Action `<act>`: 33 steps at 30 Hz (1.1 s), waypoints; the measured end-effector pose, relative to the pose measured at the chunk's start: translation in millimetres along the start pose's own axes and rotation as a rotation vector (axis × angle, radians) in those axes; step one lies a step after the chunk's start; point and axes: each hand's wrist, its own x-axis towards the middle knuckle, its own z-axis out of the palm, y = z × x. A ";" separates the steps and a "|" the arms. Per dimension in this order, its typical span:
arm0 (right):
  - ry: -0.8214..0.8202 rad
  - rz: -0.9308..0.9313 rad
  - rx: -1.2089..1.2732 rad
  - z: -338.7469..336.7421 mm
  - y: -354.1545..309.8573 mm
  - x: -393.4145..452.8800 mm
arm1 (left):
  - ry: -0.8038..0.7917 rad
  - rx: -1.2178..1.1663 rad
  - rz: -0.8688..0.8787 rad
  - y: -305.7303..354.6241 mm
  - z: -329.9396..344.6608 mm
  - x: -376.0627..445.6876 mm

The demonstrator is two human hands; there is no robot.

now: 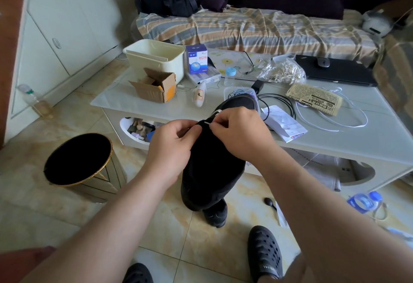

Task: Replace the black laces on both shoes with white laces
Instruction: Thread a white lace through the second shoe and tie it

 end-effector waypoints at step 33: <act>0.085 -0.085 0.085 15.4 -0.1 -6.6 | 0.036 -0.377 -0.270 5.6 4.9 0.3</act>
